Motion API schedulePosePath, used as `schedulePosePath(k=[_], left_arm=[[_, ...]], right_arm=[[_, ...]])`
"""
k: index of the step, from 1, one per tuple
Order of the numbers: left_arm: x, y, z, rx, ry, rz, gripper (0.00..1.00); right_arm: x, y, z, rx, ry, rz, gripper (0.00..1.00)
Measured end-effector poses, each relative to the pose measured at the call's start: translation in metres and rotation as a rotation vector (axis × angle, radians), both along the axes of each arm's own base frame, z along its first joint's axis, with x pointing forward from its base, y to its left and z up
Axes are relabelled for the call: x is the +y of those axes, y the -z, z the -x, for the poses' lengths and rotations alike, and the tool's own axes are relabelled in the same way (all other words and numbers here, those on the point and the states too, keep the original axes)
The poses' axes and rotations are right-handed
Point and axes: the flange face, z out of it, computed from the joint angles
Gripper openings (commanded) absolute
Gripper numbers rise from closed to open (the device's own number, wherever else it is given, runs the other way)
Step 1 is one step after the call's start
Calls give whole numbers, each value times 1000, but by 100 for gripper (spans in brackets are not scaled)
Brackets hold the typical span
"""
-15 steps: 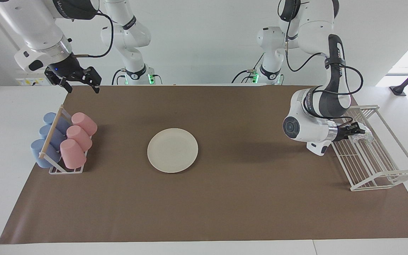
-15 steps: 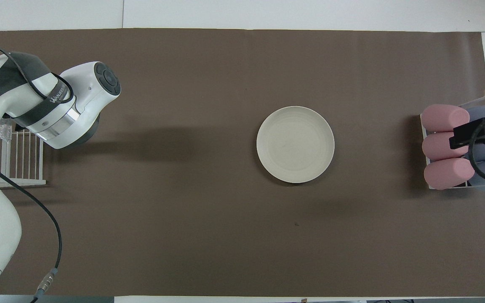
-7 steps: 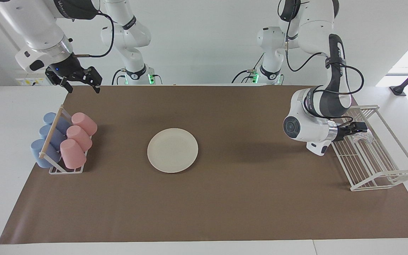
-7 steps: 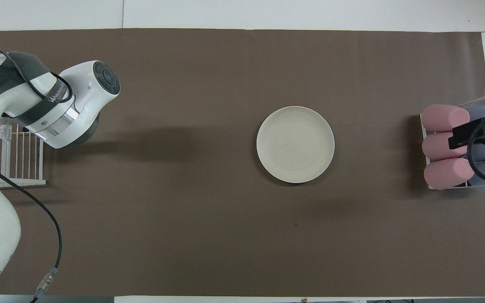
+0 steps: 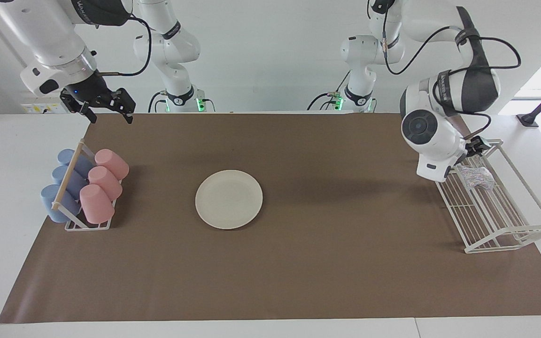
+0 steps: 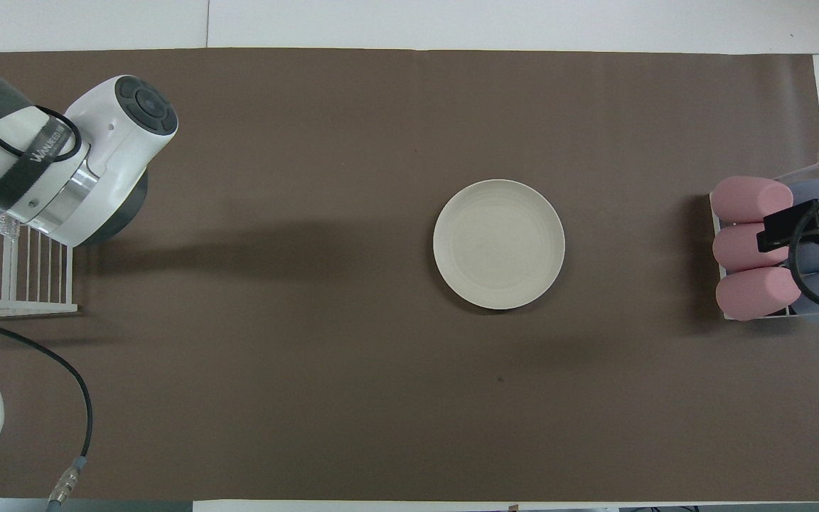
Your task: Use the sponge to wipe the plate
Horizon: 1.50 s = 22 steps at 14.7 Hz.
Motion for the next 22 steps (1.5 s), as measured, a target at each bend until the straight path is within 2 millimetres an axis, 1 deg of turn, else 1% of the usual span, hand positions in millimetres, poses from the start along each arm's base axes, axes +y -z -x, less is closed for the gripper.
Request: schedulePosePath(k=[2,3,6,7,9,11,13,15,17,18,22], left_arm=[[9,-30,4,-35,-67,122,100],[17,-43,7,-48,-98,198,100],[54,-81,22,-56,-129,443,100],[64,-92,29,-59,-127,517,100],[73,-106,41,-65,-135,630,100],[68,-110,52,-62,-137,680,100],[54,-109,64,-46,-127,704,100],[33,-110,72,-50,-138,711,100],[13,-116,75,-77,-180,745,100],[10,-122,75,-90,-191,769,100],[17,-147,71,-117,-172,797,100]], right_arm=[[0,0,0,0,0,0,100],[0,0,0,0,0,0,100],[0,0,0,0,-1,0,100],[0,0,0,0,-1,0,100],[0,0,0,0,-1,0,100],[0,0,0,0,-1,0,100],[0,0,0,-1,-1,0,100],[1,0,0,-1,-1,0,100],[1,0,0,-1,-1,0,100],[1,0,0,-1,-1,0,100],[1,0,0,-1,-1,0,100]])
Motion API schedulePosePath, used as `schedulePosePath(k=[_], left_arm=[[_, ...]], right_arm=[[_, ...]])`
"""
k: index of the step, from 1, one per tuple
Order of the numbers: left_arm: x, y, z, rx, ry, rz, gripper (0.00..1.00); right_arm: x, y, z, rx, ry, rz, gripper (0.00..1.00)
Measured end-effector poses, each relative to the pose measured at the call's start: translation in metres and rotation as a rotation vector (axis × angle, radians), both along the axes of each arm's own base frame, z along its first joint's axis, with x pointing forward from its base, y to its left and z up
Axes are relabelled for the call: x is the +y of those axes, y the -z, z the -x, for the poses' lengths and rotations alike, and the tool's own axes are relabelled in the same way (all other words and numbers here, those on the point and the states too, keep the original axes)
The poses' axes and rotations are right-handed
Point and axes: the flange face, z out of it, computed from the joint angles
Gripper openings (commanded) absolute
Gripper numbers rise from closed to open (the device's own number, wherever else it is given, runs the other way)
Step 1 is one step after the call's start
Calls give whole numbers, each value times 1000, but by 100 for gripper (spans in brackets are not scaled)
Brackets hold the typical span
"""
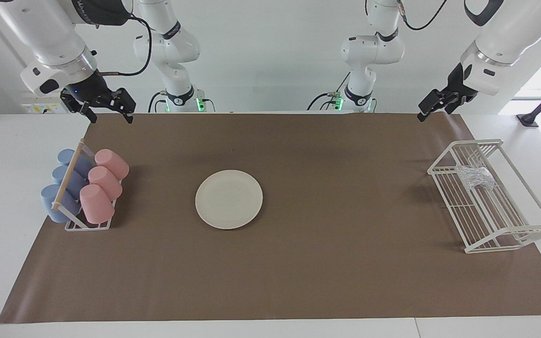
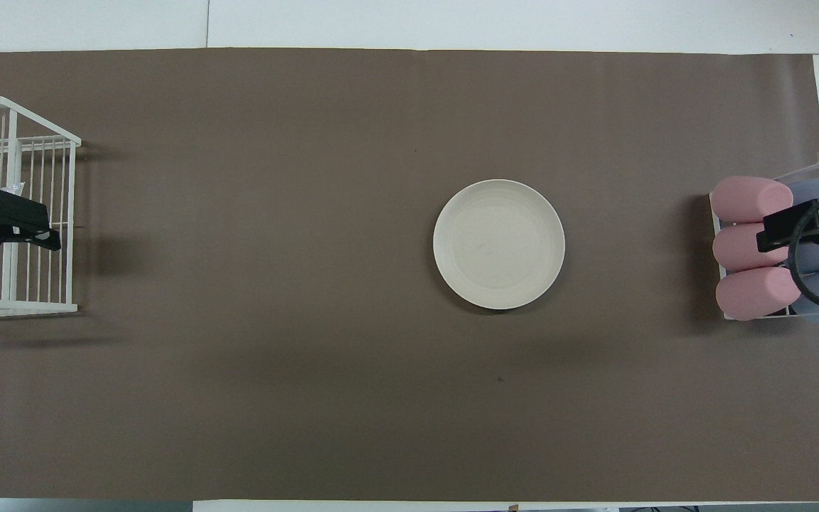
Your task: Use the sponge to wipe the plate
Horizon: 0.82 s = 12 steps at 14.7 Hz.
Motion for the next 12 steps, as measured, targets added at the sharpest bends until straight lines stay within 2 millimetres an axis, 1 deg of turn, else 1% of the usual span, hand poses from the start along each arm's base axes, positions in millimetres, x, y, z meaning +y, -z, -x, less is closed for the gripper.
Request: schedulePosePath(k=[2,5,7,12], left_arm=[[0,-1,-3,-11,50,3,100],[1,12,-9,3,99,-3,100],[3,16,-12,2,155,-17,100],[3,15,-12,-3,176,-27,100]], right_arm=[[0,0,0,0,0,0,100],[0,0,0,0,0,0,100],[0,0,0,-1,-1,0,100],[0,0,0,-1,-1,0,100]])
